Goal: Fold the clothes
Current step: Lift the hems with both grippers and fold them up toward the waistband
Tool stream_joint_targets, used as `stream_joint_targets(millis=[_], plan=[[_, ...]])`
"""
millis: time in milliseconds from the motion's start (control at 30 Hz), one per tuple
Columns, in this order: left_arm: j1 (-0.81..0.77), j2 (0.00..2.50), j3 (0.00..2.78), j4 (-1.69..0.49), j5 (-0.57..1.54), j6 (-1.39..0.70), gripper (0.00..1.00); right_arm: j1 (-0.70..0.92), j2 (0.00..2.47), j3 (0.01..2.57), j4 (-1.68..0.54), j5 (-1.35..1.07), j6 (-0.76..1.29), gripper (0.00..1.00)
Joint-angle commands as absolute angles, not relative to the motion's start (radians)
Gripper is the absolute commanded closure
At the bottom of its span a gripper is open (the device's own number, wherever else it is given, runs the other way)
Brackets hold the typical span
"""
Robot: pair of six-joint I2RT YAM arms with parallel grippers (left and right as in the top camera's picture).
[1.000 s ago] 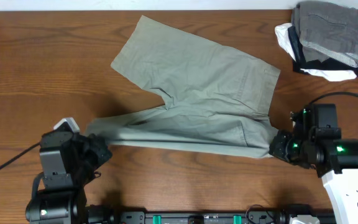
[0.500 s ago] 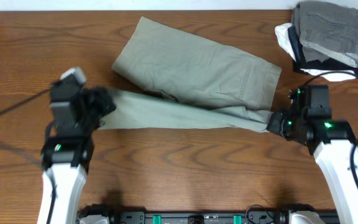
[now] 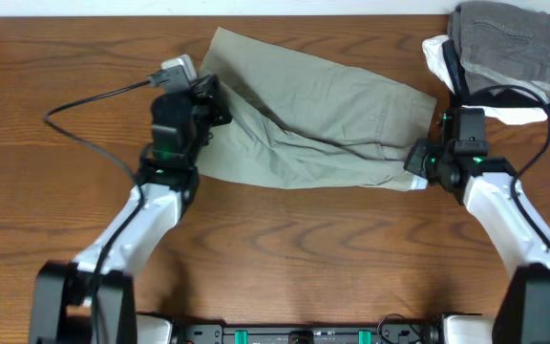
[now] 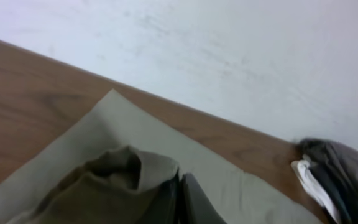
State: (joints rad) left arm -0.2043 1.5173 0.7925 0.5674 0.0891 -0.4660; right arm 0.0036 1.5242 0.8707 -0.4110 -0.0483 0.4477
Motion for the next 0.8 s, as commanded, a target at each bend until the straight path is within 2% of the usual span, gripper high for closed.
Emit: stream_joint_targets(millis=[0,233,567,767], plan=[[-0.215,1.566,0.807,0.649,0.028,-0.442,0.94,-0.006,1.573,0.884,-0.357,-0.027,0.455,0.99],[-0.215,1.576,0.847,0.722,-0.046,-0.405,0.94,-0.007,1.573,0.884,-0.18,-0.007,0.44,0.99],[-0.215,1.577,1.019,0.579,-0.093,-0.302,0.95,-0.006,1.573,0.884,0.019,0.09,0.44,0.99],[-0.215,1.581,1.041,0.577,-0.122,-0.231,0.94,-0.007,1.573,0.884,0.104,0.106,0.413,0.99]])
